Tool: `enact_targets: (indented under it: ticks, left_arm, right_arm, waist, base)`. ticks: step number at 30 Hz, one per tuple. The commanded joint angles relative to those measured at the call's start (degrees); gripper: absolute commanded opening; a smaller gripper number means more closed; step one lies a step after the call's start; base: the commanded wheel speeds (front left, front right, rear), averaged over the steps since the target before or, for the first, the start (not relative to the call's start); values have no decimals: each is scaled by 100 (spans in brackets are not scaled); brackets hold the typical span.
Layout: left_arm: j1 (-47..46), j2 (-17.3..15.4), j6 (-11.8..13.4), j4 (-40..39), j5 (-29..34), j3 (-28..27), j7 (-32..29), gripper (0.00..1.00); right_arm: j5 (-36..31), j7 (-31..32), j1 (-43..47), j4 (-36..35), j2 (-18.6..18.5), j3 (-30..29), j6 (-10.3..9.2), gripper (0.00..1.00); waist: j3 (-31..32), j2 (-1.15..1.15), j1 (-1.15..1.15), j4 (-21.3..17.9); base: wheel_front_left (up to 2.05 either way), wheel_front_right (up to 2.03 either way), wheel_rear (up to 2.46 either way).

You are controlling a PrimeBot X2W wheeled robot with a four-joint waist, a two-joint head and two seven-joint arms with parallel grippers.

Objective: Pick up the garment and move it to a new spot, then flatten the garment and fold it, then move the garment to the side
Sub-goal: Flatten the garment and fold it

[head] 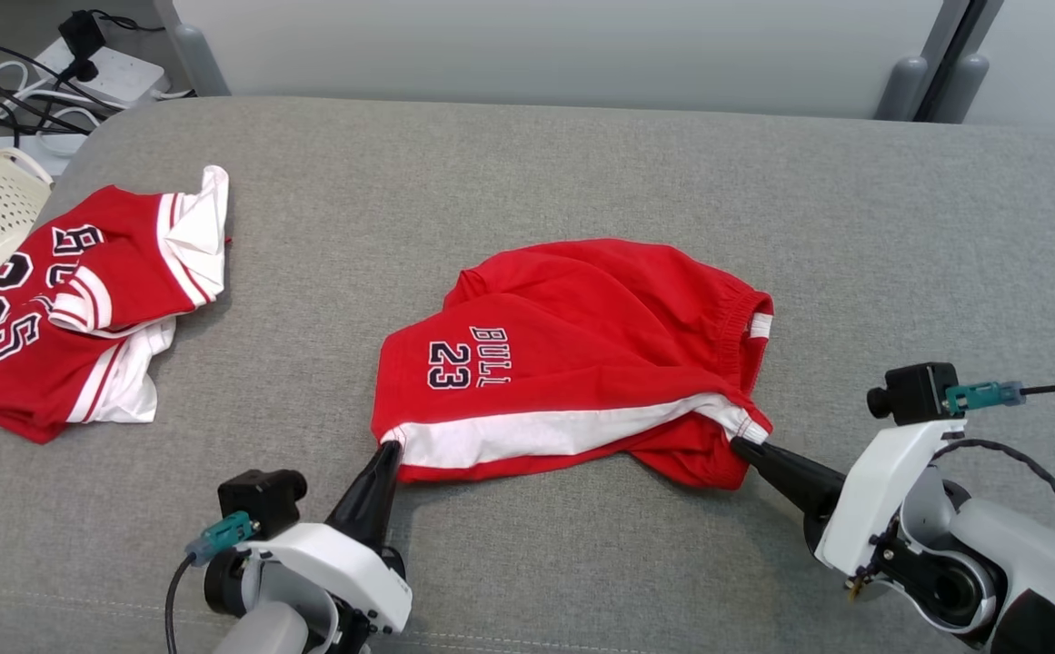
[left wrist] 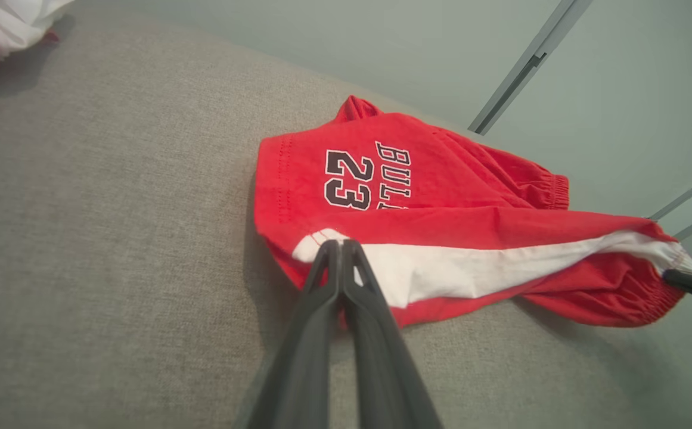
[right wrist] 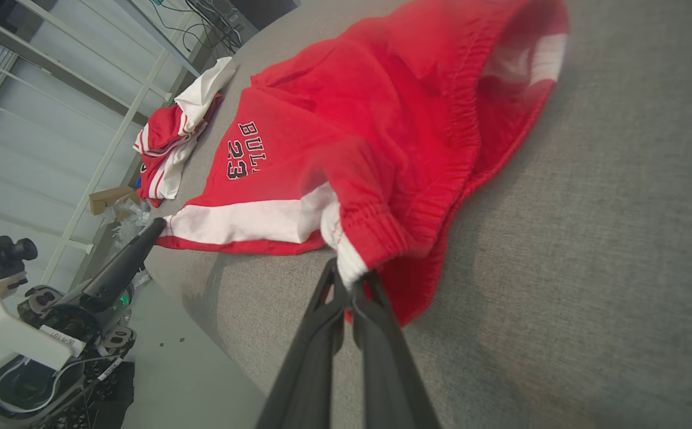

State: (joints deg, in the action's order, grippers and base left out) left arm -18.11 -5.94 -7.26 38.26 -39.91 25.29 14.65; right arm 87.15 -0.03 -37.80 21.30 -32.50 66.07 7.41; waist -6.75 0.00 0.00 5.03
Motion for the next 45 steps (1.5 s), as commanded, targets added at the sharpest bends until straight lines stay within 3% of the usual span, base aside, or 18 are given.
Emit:
enact_targets:
  ticks: [1, 3, 12, 31, 33, 35, 36, 37, 38, 39, 45]
  left_arm:
    - [-88, -85, -23, -55, -114, -150, 34, 8]
    - [-100, -97, -23, 95, -181, -54, 34, 99]
    - [-273, -238, -23, 467, -310, 137, 35, 100]
    - [-705, -216, -23, 1156, -805, 474, 35, 100]
    - [-754, -221, -23, 1237, -930, 556, 35, 69]
    - [-806, -240, -23, 1285, -984, 631, 35, 45]
    - [-834, -246, -23, 1267, -1018, 638, 35, 38]
    - [-863, -265, -23, 1236, -1019, 653, 35, 13]
    - [-863, -265, -23, 1236, -1019, 653, 35, 13]
    - [-879, -278, -23, 1193, -1036, 635, 35, 0]
    - [-855, -332, -23, 940, -1095, 710, 35, 0]
  right_arm:
    - [-74, -82, 124, -60, -82, -7, 8, 0]
    - [-155, -178, 148, -10, -48, 61, 8, 0]
    - [-297, -382, 62, 32, 47, 289, 8, 0]
    - [-357, -521, -220, -77, 10, 539, 8, 0]
    - [-355, -534, -240, -77, 13, 556, 8, 0]
    - [-348, -555, -260, -78, 16, 569, 8, 0]
    - [-338, -567, -267, -81, 17, 575, 8, 0]
    - [-329, -579, -274, -85, 16, 580, 8, 0]
    - [-329, -579, -274, -85, 16, 580, 8, 0]
    - [-320, -587, -279, -88, 11, 585, 8, 0]
    - [-273, -703, -303, -79, -18, 607, 8, 0]
  waist:
    - [17, 0, 0, 19]
    - [27, 0, 0, 50]
    - [1, 0, 0, 69]
    - [-229, 0, 0, -180]
    - [-237, 0, 0, -198]
    - [-245, 0, 0, -203]
    - [-250, 0, 0, -200]
    - [-253, 0, 0, -196]
    - [-253, 0, 0, -196]
    - [-256, 0, 0, -190]
    - [-231, 0, 0, -145]
  base:
    - [0, 0, 0]
    - [0, 0, 0]
    - [0, 0, 0]
    - [0, 0, 0]
    - [0, 0, 0]
    - [0, 0, 0]
    - [0, 0, 0]
    - [0, 0, 0]
    - [0, 0, 0]
    - [0, 0, 0]
    - [0, 0, 0]
